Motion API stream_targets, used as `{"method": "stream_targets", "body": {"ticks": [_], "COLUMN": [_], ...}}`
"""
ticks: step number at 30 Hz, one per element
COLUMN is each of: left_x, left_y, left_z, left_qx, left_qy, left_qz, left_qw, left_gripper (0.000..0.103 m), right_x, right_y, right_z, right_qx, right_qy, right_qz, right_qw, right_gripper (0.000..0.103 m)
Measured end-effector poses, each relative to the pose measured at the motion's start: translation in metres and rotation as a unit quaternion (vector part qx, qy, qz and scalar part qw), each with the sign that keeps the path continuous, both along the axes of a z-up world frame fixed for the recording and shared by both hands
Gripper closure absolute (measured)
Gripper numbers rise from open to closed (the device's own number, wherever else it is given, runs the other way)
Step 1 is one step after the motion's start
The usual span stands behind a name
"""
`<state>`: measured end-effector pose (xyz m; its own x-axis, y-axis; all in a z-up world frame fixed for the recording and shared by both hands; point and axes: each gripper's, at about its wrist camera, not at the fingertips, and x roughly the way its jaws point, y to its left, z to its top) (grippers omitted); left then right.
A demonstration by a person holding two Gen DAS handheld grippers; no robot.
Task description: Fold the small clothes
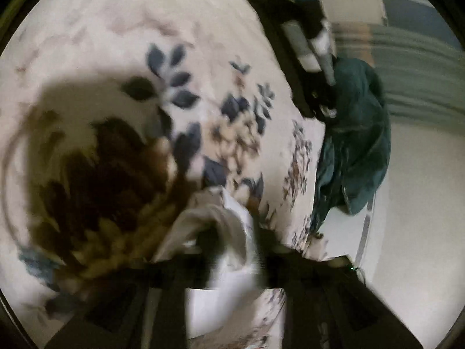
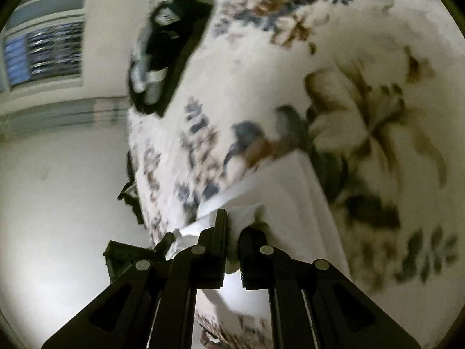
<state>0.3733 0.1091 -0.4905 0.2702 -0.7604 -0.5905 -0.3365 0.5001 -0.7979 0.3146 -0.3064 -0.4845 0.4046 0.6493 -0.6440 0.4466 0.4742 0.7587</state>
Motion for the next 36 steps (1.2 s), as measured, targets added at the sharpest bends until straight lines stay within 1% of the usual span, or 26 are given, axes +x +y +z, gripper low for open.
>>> {"method": "stream_targets", "body": {"ticks": [1, 2, 3, 4, 5, 7, 9, 10, 12, 14, 16, 18, 19, 20, 21, 22, 23, 24, 26, 27, 29, 30, 31, 33, 35, 36], "left_x": [0.000, -0.004, -0.006, -0.007, -0.008, -0.007, 0.000, 0.003, 0.010, 0.018, 0.035, 0.049, 0.057, 0.061, 0.066, 0.069, 0.071, 0.072, 0.070, 0.066, 0.054, 0.045, 0.034, 0.014, -0.006, -0.014], "left_y": [0.009, 0.015, 0.021, 0.024, 0.024, 0.015, -0.002, -0.013, -0.029, -0.041, -0.051, -0.056, -0.057, -0.057, -0.055, -0.049, -0.045, -0.036, -0.021, -0.015, -0.005, -0.001, 0.002, 0.006, 0.006, 0.005], "left_z": [0.004, 0.009, 0.013, 0.016, 0.019, 0.022, 0.017, 0.015, 0.011, 0.004, -0.005, -0.011, -0.013, -0.013, -0.012, -0.009, -0.006, -0.003, 0.001, 0.003, 0.006, 0.005, 0.003, -0.004, -0.015, -0.021], "left_qx": [0.003, 0.002, 0.008, 0.024, 0.039, 0.099, 0.146, 0.169, 0.179, 0.183, 0.202, 0.202, 0.210, 0.212, 0.219, 0.236, 0.241, 0.241, 0.233, 0.224, 0.185, 0.160, 0.131, 0.085, 0.047, 0.040], "left_qy": [-0.013, -0.021, -0.026, -0.031, -0.038, -0.054, -0.060, -0.065, -0.070, -0.068, -0.065, -0.064, -0.065, -0.066, -0.069, -0.073, -0.076, -0.077, -0.072, -0.070, -0.067, -0.063, -0.055, -0.037, -0.018, -0.010], "left_qz": [0.012, 0.018, 0.018, 0.009, 0.002, -0.042, -0.094, -0.121, -0.159, -0.174, -0.182, -0.182, -0.181, -0.181, -0.176, -0.164, -0.156, -0.144, -0.124, -0.120, -0.119, -0.124, -0.132, -0.139, -0.143, -0.144], "left_qw": [0.9998, 0.9996, 0.9995, 0.9992, 0.9985, 0.9928, 0.9830, 0.9760, 0.9684, 0.9652, 0.9602, 0.9601, 0.9587, 0.9580, 0.9572, 0.9551, 0.9548, 0.9566, 0.9617, 0.9646, 0.9732, 0.9772, 0.9809, 0.9859, 0.9884, 0.9887], "left_gripper": [0.036, 0.036, 0.036, 0.036, 0.036, 0.036, 0.036, 0.036, 0.036, 0.036, 0.036, 0.036, 0.036, 0.036, 0.036, 0.036, 0.036, 0.036, 0.036, 0.036, 0.036, 0.036, 0.036, 0.036, 0.036, 0.036], "right_x": [0.006, 0.006, -0.002, -0.009, -0.017, -0.023, -0.025, -0.022, -0.015, 0.003, 0.017, 0.032, 0.040, 0.046, 0.050, 0.053, 0.054, 0.055, 0.054, 0.051, 0.045, 0.041, 0.034, 0.020, 0.002, -0.003], "right_y": [-0.005, -0.012, -0.017, -0.022, -0.025, -0.026, -0.026, -0.021, -0.013, 0.004, 0.015, 0.019, 0.019, 0.018, 0.016, 0.012, 0.008, 0.006, 0.000, -0.003, -0.010, -0.012, -0.016, -0.021, -0.023, -0.022], "right_z": [-0.006, -0.005, -0.004, 0.003, 0.010, 0.014, 0.010, 0.006, -0.003, -0.013, -0.021, -0.031, -0.036, -0.041, -0.042, -0.045, -0.046, -0.045, -0.040, -0.035, -0.030, -0.027, -0.023, -0.019, -0.025, -0.030], "right_qx": [-0.002, -0.008, -0.014, -0.022, -0.031, -0.060, -0.081, -0.091, -0.112, -0.151, -0.182, -0.192, -0.186, -0.176, -0.171, -0.168, -0.169, -0.175, -0.191, -0.187, -0.165, -0.161, -0.147, -0.118, -0.083, -0.072], "right_qy": [0.017, 0.016, 0.012, -0.001, -0.013, -0.007, 0.001, 0.007, 0.018, 0.030, 0.032, 0.035, 0.033, 0.029, 0.030, 0.038, 0.040, 0.041, 0.043, 0.045, 0.049, 0.051, 0.049, 0.042, 0.049, 0.053], "right_qz": [-0.005, -0.018, -0.026, -0.039, -0.045, -0.033, -0.008, 0.014, 0.051, 0.105, 0.129, 0.126, 0.117, 0.107, 0.099, 0.082, 0.069, 0.062, 0.050, 0.048, 0.048, 0.049, 0.051, 0.055, 0.066, 0.070], "right_qw": [1.000, 1.000, 1.000, 0.999, 0.998, 0.998, 0.997, 0.996, 0.992, 0.982, 0.974, 0.973, 0.975, 0.978, 0.980, 0.982, 0.982, 0.982, 0.979, 0.980, 0.984, 0.984, 0.987, 0.991, 0.993, 0.994], "right_gripper": [0.073, 0.063, 0.036, 0.025, 0.025, 0.025, 0.025, 0.025, 0.025, 0.025, 0.025, 0.026, 0.036, 0.049, 0.078, 0.086, 0.087, 0.088, 0.087, 0.087, 0.083, 0.069, 0.049, 0.030, 0.030, 0.030]}}
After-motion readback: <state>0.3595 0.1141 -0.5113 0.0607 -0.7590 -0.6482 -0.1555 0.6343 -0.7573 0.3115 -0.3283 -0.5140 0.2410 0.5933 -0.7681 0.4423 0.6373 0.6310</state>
